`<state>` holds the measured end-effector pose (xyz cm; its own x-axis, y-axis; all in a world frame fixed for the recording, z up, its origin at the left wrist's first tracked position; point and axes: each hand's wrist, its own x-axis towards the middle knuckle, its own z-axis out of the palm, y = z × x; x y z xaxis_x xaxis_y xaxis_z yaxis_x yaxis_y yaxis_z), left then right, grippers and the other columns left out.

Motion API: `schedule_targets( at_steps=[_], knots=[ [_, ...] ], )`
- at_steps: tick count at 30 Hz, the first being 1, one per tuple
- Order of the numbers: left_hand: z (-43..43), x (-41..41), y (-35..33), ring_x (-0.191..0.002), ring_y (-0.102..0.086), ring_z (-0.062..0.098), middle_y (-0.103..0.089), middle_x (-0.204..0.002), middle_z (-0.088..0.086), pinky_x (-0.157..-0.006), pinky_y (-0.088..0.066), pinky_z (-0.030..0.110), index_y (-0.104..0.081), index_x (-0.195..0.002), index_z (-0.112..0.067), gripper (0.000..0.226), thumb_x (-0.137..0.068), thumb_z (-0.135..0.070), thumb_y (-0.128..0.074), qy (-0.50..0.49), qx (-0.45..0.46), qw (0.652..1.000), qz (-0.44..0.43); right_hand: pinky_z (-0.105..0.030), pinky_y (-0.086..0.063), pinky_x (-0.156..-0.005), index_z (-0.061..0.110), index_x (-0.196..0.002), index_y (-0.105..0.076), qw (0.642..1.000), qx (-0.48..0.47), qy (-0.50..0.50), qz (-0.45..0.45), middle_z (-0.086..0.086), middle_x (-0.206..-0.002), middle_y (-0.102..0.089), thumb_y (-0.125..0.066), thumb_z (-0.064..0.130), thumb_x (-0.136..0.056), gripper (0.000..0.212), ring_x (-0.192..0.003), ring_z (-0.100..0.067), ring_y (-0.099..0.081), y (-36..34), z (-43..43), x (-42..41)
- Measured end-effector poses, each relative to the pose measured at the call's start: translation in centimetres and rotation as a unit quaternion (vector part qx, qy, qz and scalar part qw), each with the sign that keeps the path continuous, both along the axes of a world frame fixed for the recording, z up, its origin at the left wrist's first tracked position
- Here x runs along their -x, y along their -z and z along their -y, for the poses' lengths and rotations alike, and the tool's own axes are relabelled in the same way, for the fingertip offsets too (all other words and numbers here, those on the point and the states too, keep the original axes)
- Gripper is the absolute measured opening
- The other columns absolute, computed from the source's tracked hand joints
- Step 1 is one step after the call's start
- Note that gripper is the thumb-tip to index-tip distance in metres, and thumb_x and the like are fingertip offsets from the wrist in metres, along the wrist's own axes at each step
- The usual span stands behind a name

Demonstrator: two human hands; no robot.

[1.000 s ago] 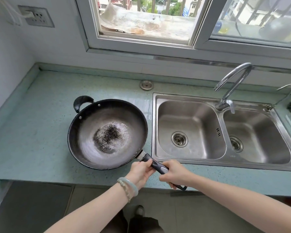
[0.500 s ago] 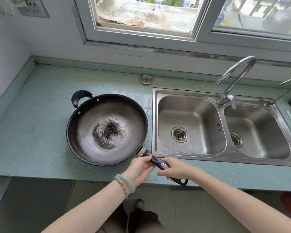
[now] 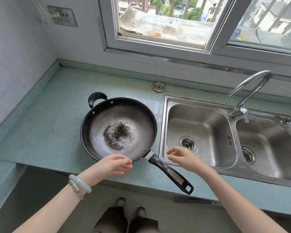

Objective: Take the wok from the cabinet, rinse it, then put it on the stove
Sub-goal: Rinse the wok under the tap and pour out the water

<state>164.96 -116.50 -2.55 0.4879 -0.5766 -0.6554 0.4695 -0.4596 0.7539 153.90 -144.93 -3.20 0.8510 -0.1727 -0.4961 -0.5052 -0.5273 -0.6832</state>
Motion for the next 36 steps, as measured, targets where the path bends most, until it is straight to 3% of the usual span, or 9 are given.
schedule_targets(
  at_steps=[4, 8, 13, 20, 23, 27, 30, 34, 36],
  knots=[
    [-2.9, -3.6, -2.7, -0.093, -0.068, 0.017, -0.072, -0.103, 0.010, -0.081, -0.054, 0.027, -0.064, -0.108, -0.005, 0.019, -0.095, -0.013, -0.052, -0.051, 0.023, 0.994, 0.094, -0.032, -0.053, -0.079, 0.026, -0.096, -0.066, 0.999, 0.008, 0.000, 0.037, 0.006, -0.081, -0.071, -0.058, 0.025, -0.091, 0.009, -0.075, -0.007, -0.065, -0.3, -0.9, -1.6],
    [-4.7, -8.1, -4.1, -0.094, -0.067, 0.018, -0.072, -0.102, 0.008, -0.084, -0.053, 0.030, -0.064, -0.108, -0.009, 0.018, -0.095, -0.014, -0.054, -0.064, 0.024, 0.985, 0.159, -0.029, -0.055, -0.077, 0.029, -0.097, -0.066, 0.999, 0.021, -0.009, 0.039, 0.006, -0.092, -0.071, -0.058, 0.028, -0.090, 0.011, -0.083, -0.014, -0.068, -0.7, -2.5, -3.4],
    [-4.9, -14.4, -3.9, -0.096, -0.065, 0.024, -0.070, -0.104, 0.013, -0.090, -0.051, 0.039, -0.064, -0.106, -0.009, 0.016, -0.094, -0.012, -0.054, -0.066, 0.031, 0.981, 0.180, -0.014, -0.043, -0.069, 0.033, -0.093, -0.064, 0.997, 0.067, 0.002, 0.034, 0.011, -0.092, -0.068, -0.058, 0.028, -0.089, 0.009, -0.086, -0.003, -0.062, -1.4, -3.9, -5.3],
    [-5.0, -23.5, -2.3, -0.097, -0.059, 0.022, -0.061, -0.106, 0.012, -0.084, -0.050, 0.031, -0.058, -0.114, 0.000, 0.023, -0.093, -0.008, -0.056, -0.045, -0.028, 0.966, 0.253, -0.025, -0.047, -0.076, 0.028, -0.099, -0.062, 0.990, 0.113, 0.075, -0.027, 0.007, -0.095, -0.066, -0.065, 0.037, -0.083, 0.018, -0.088, -0.010, -0.062, -1.6, -5.5, -4.7],
    [-5.1, -27.8, -1.0, -0.101, -0.057, 0.023, -0.060, -0.107, 0.012, -0.090, -0.048, 0.037, -0.057, -0.115, 0.000, 0.026, -0.092, -0.012, -0.058, -0.040, -0.056, 0.956, 0.287, -0.023, -0.044, -0.074, 0.031, -0.099, -0.059, 0.984, 0.129, 0.114, -0.040, 0.011, -0.094, -0.060, -0.069, 0.045, -0.078, 0.027, -0.088, -0.009, -0.058, -1.4, -6.4, -3.1],
    [-4.2, -31.8, 0.9, -0.100, -0.056, 0.026, -0.056, -0.108, 0.011, -0.098, -0.046, 0.044, -0.055, -0.119, 0.002, 0.041, -0.089, -0.024, -0.064, -0.014, -0.102, 0.945, 0.310, -0.031, -0.043, -0.091, 0.025, -0.117, -0.059, 0.966, 0.204, 0.146, -0.061, 0.002, -0.113, -0.057, -0.073, 0.051, -0.073, 0.053, -0.107, -0.014, -0.051, -0.9, -7.8, -1.4],
    [-3.2, -33.2, 2.3, -0.092, -0.055, 0.027, -0.057, -0.099, 0.014, -0.095, -0.047, 0.040, -0.059, -0.105, -0.001, 0.034, -0.089, -0.031, -0.063, 0.017, -0.116, 0.956, 0.268, -0.038, -0.039, -0.101, 0.027, -0.126, -0.052, 0.948, 0.264, 0.135, -0.116, 0.001, -0.125, -0.053, -0.071, 0.058, -0.070, 0.067, -0.120, -0.020, -0.044, -0.7, -8.6, -0.6],
    [-2.1, -34.0, 3.3, -0.080, -0.054, 0.026, -0.055, -0.079, 0.011, -0.082, -0.049, 0.036, -0.056, -0.080, -0.003, 0.022, -0.089, -0.022, -0.064, 0.022, -0.121, 0.963, 0.241, -0.039, -0.037, -0.102, 0.027, -0.131, -0.047, 0.928, 0.303, 0.117, -0.182, -0.002, -0.129, -0.051, -0.072, 0.060, -0.069, 0.075, -0.122, -0.023, -0.044, -0.2, -9.1, 0.2],
    [-2.0, -34.2, 3.4, -0.080, -0.052, 0.026, -0.053, -0.082, 0.011, -0.078, -0.049, 0.035, -0.051, -0.068, -0.009, 0.027, -0.090, -0.018, -0.064, 0.029, -0.133, 0.960, 0.245, -0.038, -0.039, -0.099, 0.025, -0.129, -0.048, 0.923, 0.310, 0.117, -0.198, -0.001, -0.125, -0.053, -0.072, 0.057, -0.070, 0.071, -0.119, -0.023, -0.048, 0.1, -9.3, 0.4]
  ],
)
